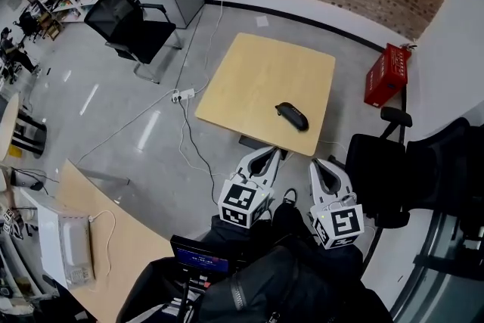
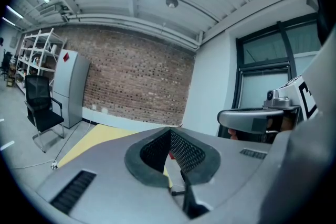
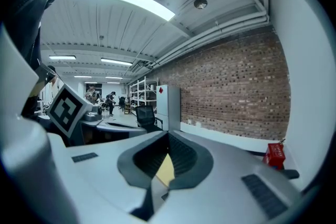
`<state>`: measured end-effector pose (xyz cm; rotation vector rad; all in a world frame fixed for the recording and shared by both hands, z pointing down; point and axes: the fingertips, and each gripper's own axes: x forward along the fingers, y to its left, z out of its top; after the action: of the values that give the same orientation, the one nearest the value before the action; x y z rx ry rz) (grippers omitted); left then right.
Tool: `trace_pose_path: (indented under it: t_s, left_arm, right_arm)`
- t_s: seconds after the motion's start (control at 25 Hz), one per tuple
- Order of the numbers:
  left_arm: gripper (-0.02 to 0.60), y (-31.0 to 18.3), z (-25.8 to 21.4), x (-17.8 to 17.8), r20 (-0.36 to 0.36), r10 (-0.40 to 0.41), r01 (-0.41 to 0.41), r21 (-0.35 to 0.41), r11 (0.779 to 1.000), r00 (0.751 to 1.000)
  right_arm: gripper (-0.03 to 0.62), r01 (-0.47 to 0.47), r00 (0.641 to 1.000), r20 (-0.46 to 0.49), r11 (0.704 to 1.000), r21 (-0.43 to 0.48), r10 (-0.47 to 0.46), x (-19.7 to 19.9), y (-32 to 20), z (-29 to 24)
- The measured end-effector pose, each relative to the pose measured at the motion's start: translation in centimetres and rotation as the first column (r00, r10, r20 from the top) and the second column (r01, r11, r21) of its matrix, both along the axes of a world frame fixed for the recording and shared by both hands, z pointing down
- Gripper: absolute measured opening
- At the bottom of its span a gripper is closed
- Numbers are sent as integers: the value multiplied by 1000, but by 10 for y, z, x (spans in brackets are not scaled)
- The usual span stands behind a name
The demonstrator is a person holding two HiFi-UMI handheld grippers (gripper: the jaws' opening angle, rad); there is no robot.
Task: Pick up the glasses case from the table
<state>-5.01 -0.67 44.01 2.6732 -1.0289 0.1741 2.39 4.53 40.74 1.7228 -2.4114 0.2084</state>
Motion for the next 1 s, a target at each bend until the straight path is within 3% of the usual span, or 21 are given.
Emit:
trace_pose_path:
  t_s: [0.4, 1.0]
  left_arm:
    - [0, -52, -9, 7, 26, -79, 79, 26, 997, 997]
    - [0, -140, -7, 78, 91, -109, 105, 48, 993, 990]
  right_arm:
    - [3, 103, 994, 26, 994, 49, -104, 7, -56, -9]
    - [3, 160, 985, 66, 987, 26, -161, 79, -145, 6]
